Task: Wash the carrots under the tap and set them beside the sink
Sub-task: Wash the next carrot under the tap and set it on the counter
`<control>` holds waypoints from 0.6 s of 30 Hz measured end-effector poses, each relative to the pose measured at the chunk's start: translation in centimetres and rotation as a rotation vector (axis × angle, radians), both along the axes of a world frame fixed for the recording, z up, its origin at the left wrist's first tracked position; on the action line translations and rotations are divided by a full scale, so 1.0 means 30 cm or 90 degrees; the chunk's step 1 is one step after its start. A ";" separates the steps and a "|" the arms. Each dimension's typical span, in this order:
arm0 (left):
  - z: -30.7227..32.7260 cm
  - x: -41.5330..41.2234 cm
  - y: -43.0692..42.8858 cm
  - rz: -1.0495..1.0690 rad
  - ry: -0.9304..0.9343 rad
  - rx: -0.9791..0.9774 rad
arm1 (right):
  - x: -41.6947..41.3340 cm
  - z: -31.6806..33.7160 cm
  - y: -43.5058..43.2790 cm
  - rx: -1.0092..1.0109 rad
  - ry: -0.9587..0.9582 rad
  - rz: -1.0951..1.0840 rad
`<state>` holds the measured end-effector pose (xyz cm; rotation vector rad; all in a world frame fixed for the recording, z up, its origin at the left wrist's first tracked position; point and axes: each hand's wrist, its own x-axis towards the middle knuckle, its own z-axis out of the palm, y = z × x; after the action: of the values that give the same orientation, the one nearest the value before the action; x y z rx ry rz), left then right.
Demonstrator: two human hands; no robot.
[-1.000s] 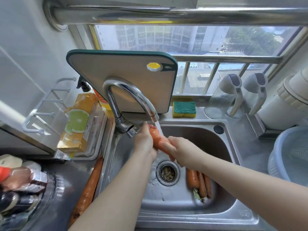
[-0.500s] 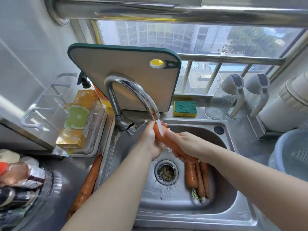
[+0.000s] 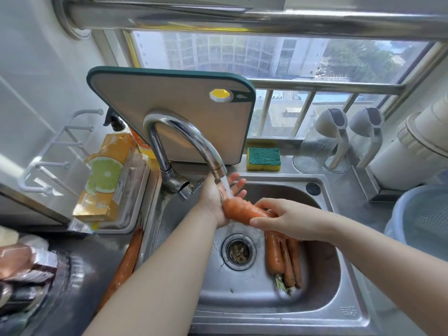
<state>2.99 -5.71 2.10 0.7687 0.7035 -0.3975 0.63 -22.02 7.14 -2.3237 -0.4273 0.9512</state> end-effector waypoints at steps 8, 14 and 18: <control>-0.006 -0.046 -0.022 0.088 0.030 -0.008 | 0.021 -0.036 0.084 -0.062 -0.150 -0.036; -0.038 -0.121 -0.030 0.123 -0.093 0.035 | -0.006 -0.087 0.131 0.186 0.346 -0.320; -0.036 -0.160 -0.009 0.055 -0.116 0.044 | -0.014 -0.087 0.118 0.240 0.509 -0.334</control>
<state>-1.82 -5.99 1.02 0.8254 0.5792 -0.2228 0.20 -18.47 4.53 -1.4370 0.2991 1.2756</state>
